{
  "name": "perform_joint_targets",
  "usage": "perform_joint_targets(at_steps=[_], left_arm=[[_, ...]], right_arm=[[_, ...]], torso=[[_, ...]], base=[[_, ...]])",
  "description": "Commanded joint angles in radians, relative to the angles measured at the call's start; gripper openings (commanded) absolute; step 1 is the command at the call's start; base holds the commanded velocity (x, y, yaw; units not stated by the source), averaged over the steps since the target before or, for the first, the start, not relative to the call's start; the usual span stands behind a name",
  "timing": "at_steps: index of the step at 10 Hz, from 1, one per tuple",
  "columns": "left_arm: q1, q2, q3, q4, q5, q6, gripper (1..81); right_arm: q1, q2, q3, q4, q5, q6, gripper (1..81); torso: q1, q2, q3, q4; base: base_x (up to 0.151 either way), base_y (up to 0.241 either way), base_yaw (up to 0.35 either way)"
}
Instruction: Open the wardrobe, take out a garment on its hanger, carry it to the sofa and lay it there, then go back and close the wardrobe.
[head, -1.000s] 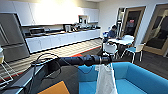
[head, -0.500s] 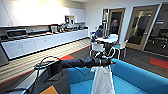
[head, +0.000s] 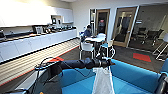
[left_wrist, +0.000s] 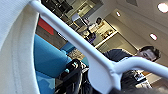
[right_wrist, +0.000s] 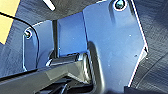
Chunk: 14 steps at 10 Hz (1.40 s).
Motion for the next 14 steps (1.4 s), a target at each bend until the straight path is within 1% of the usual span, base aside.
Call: perform_joint_targets(at_steps=[1, 4, 6, 10, 12, 14], left_arm=[[-0.199, -0.003, 0.038, 0.036, -0.033, 0.013, 1.0], [-0.198, -0.003, 0.038, 0.036, -0.024, 0.013, 1.0], [-0.199, -0.007, 0.046, 0.037, -0.009, 0.013, 1.0], [-0.192, -0.022, 0.083, 0.056, -0.017, 0.012, 1.0], [-0.191, -0.024, 0.084, 0.059, -0.009, 0.010, 1.0], [-0.176, -0.018, 0.039, 0.059, -0.007, 0.005, 1.0]], right_arm=[[0.038, 0.005, 0.006, 0.005, -0.054, -0.001, 81.1], [0.038, 0.006, 0.006, 0.005, -0.054, -0.001, 81.1], [0.038, 0.006, 0.006, 0.005, -0.054, -0.001, 81.1], [0.038, 0.009, 0.006, 0.005, -0.054, -0.004, 81.1], [0.039, 0.009, 0.006, 0.005, -0.054, -0.002, 81.1], [0.039, 0.009, 0.006, 0.005, -0.054, -0.002, 81.1]], torso=[[0.000, 0.000, 0.000, 0.000], [0.000, 0.000, 0.000, 0.000], [0.000, 0.000, 0.000, 0.000], [0.000, 0.000, 0.000, 0.000], [0.000, 0.000, 0.000, 0.000], [0.000, 0.000, 0.000, 0.000]], base=[[0.000, 0.000, -0.338], [0.000, 0.000, -0.332], [0.000, 0.000, -0.206], [0.020, -0.026, -0.024], [0.000, 0.000, 0.000], [0.000, 0.000, 0.000]])
